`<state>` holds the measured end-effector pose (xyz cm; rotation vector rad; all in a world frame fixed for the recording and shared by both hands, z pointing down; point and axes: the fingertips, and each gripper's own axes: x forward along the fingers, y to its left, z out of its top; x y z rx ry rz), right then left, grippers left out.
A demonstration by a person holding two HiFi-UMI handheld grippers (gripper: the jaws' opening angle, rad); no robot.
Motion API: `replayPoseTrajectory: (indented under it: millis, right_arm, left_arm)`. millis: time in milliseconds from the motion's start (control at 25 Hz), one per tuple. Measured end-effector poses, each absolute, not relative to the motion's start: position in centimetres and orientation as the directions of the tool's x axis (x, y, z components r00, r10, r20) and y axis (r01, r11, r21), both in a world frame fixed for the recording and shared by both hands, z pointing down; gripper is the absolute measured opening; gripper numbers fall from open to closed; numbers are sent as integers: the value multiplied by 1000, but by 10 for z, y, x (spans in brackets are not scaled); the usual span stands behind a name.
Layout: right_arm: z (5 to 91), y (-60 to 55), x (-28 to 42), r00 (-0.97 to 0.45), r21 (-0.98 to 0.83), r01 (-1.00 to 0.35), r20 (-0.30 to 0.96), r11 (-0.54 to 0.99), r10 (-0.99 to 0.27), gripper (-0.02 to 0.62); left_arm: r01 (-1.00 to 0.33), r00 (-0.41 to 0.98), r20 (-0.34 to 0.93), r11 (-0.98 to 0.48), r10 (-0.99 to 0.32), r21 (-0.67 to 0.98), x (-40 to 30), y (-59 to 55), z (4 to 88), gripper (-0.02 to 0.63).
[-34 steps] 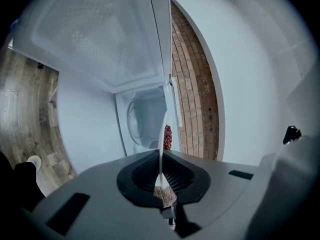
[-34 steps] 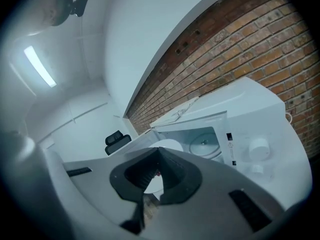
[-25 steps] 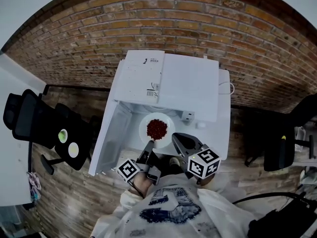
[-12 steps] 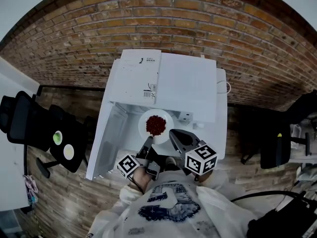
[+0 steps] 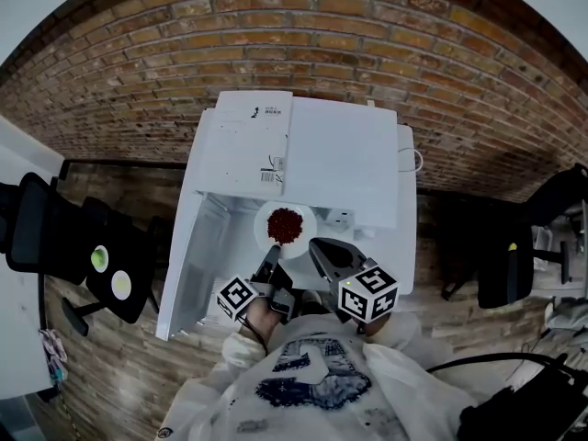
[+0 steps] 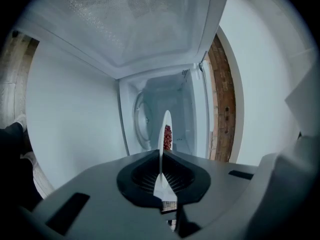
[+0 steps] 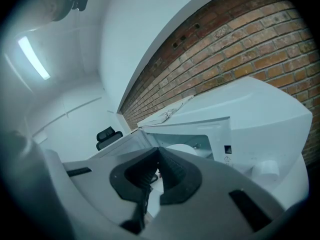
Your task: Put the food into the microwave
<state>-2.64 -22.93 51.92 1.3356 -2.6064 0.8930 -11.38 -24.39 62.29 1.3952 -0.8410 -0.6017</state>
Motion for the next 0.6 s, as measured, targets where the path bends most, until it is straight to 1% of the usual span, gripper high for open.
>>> replayPoseTrajectory:
  millis: [80,240,360,600]
  right_arm:
    - [520,-231,-28,-619,-457,-765,323,454,-716,14]
    - [521,-235,-31,-622,-452,-764,327,460,-712,14]
    - [522,-238,-31,-623,-453,-764,331,460,-709,14]
    - [526,-243,-30,-625,-455,-763,337,459,-704,14]
  left_arm:
    - [-126,582,173,122,-794,984,-115,-247,630,15]
    - [-106,577,155,115,-802,988,-113,-261,636,15]
    - [-150,571,201,140,-796,979,-114,-267,646,15]
    - [-163,561,226,162,-796,973,-113,-280,661,15]
